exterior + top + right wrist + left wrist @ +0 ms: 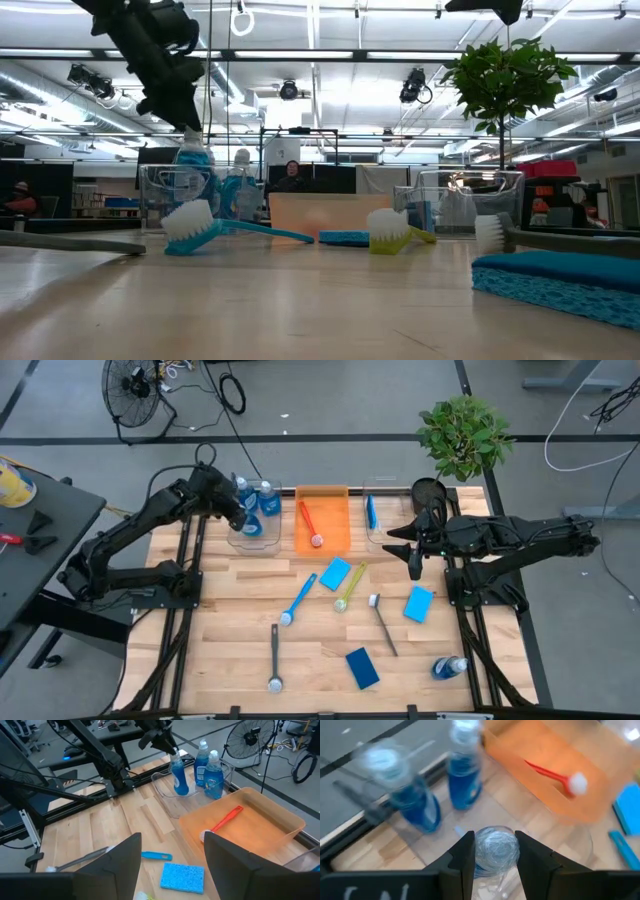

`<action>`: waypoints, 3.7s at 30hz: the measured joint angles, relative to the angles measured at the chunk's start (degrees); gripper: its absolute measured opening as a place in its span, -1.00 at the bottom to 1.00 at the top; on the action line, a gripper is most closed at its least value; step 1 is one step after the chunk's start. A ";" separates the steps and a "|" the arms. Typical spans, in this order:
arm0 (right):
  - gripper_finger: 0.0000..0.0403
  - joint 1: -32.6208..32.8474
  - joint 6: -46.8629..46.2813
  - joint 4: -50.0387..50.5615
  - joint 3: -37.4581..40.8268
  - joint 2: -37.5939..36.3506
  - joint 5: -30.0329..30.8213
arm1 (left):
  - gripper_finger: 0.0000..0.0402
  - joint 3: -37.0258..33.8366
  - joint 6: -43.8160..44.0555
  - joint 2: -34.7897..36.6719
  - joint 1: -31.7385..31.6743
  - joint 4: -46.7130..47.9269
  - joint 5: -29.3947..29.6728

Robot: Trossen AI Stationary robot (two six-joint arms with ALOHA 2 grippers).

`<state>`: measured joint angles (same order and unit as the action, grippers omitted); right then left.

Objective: Pick & Place Kitchen Sink Supplies
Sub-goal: Put the dish soap into the left transparent bin, then put the blue dish brush into the orange bin

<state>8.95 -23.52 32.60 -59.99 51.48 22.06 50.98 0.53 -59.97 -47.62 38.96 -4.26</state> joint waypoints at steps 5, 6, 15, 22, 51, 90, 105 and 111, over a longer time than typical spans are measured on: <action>0.08 0.00 -0.01 0.00 0.00 0.00 -0.08 | -0.37 0.00 -9.64 -2.78 0.00 0.01 -4.41; 0.08 0.00 -0.01 0.00 0.00 0.00 -0.09 | -0.37 0.00 -11.05 -3.47 0.00 0.12 -4.85; 0.08 0.00 -1.45 0.00 0.00 0.00 -0.20 | -0.38 0.11 -16.54 -5.78 -1.39 -0.10 -5.59; 0.08 0.00 -1.49 0.02 0.00 0.00 -0.11 | -0.38 0.11 -17.85 -5.78 -4.29 0.19 -5.64; 0.08 0.00 -1.51 0.02 0.00 0.00 1.05 | -0.19 0.06 -15.16 -7.55 -6.93 -3.33 -6.79; 0.08 0.02 -1.43 0.02 0.00 0.00 -0.70 | 0.44 18.41 -12.59 -7.42 -4.74 10.03 -4.06; 0.08 0.03 -1.25 0.07 0.00 0.00 -0.69 | 0.44 21.81 -2.34 -7.42 11.80 13.35 -9.50; 0.08 0.04 0.25 0.11 0.00 0.00 -0.69 | 0.44 21.81 3.88 -7.42 20.04 13.27 -9.14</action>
<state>8.99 -23.28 32.71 -59.99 51.48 21.37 72.79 4.41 -67.40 -27.57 52.23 -13.39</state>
